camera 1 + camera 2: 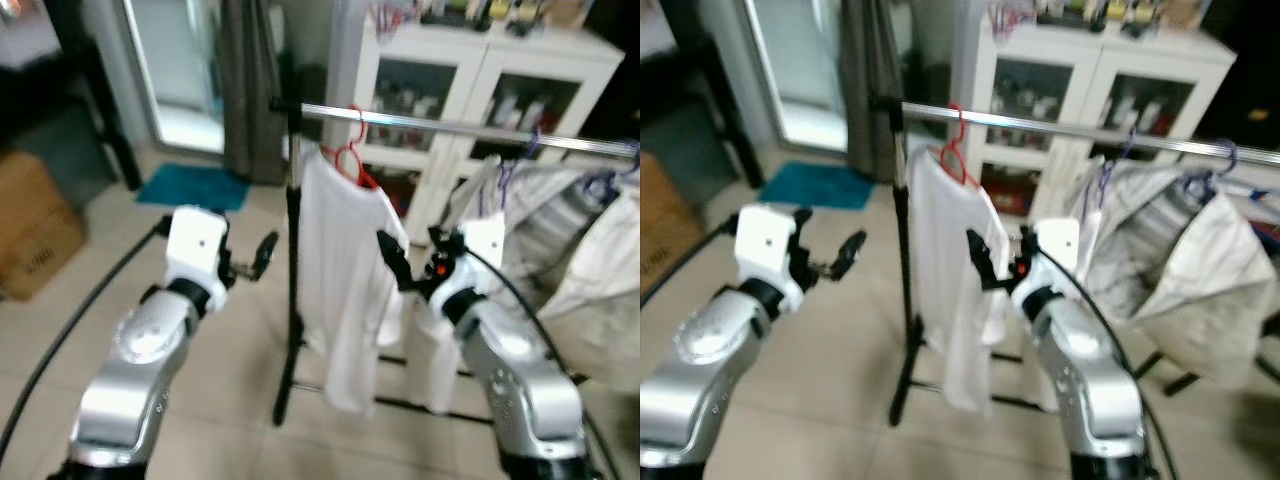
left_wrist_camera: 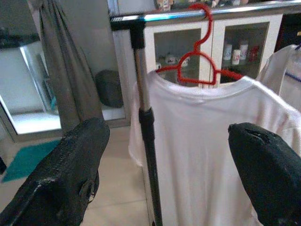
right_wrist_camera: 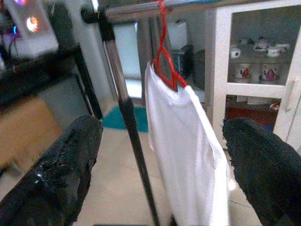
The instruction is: Hang hanger
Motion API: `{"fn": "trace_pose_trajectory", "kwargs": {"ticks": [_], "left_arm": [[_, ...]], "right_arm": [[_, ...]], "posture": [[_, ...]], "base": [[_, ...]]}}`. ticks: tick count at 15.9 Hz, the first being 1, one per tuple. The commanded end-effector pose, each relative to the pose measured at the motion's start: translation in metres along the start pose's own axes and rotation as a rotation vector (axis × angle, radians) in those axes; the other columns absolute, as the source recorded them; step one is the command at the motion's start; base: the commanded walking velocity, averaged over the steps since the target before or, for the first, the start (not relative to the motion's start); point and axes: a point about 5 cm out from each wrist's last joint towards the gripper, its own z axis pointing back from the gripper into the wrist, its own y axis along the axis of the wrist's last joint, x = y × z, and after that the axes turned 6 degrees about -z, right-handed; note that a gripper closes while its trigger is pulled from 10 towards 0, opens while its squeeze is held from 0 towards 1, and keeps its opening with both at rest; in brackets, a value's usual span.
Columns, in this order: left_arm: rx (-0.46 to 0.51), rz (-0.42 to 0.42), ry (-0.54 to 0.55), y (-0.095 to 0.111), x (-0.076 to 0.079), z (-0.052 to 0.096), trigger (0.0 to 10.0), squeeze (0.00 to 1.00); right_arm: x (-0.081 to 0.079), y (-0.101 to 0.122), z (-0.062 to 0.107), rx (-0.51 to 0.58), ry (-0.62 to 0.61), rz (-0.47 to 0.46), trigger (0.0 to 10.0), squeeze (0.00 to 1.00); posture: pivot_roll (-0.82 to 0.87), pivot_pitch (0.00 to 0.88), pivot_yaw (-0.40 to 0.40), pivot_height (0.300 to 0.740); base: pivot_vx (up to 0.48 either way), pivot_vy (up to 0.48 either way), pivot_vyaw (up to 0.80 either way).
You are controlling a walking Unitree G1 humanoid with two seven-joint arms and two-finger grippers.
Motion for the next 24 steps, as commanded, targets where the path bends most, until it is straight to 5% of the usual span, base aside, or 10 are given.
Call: {"fn": "trace_pose_trajectory", "kwargs": {"ticks": [1, 5, 11, 20, 21, 22, 24], "left_arm": [[0.017, -0.002, -0.015, 0.005, 0.004, -0.003, 10.0, 1.00], [0.012, -0.007, -0.028, 0.004, 0.008, -0.003, 10.0, 1.00], [0.019, -0.012, -0.068, 0.005, 0.013, 0.004, 10.0, 1.00], [0.012, -0.073, -0.368, 0.006, 0.020, 0.018, 10.0, 1.00], [0.005, -0.071, -0.385, 0.004, 0.020, 0.020, 10.0, 1.00], [0.004, -0.068, -0.400, 0.004, 0.021, 0.020, 10.0, 1.00], [-0.003, -0.068, -0.425, 0.003, 0.021, 0.020, 10.0, 1.00]], "right_arm": [[0.007, 0.013, 0.001, 0.045, -0.012, -0.028, 10.0, 1.00], [0.007, 0.011, -0.004, 0.020, -0.018, 0.123, 10.0, 1.00], [0.002, 0.014, -0.013, 0.001, 0.032, 0.181, 10.0, 1.00], [0.019, 0.032, -0.063, -0.110, -0.124, 0.269, 10.0, 1.00], [0.019, 0.036, -0.069, -0.107, -0.106, 0.242, 10.0, 0.60], [0.017, 0.040, -0.076, -0.117, -0.065, 0.215, 10.0, 0.00], [0.013, 0.044, -0.088, -0.141, 0.023, 0.215, 10.0, 0.00]], "posture": [[0.17, 0.000, -0.021, 0.740], [0.17, 0.000, -0.028, 0.740], [0.20, 0.000, -0.054, 0.740], [0.21, 0.000, -0.042, 0.740], [0.21, 0.000, -0.040, 0.740], [0.20, 0.000, -0.039, 0.740], [0.20, 0.000, -0.037, 0.740]], "base": [[0.352, 0.000, 0.00], [0.349, 0.000, 0.00], [0.217, 0.000, 0.22], [0.000, 0.000, 0.00], [0.000, 0.000, 0.00], [0.000, 0.000, 0.00], [0.000, 0.000, 0.00]]}}
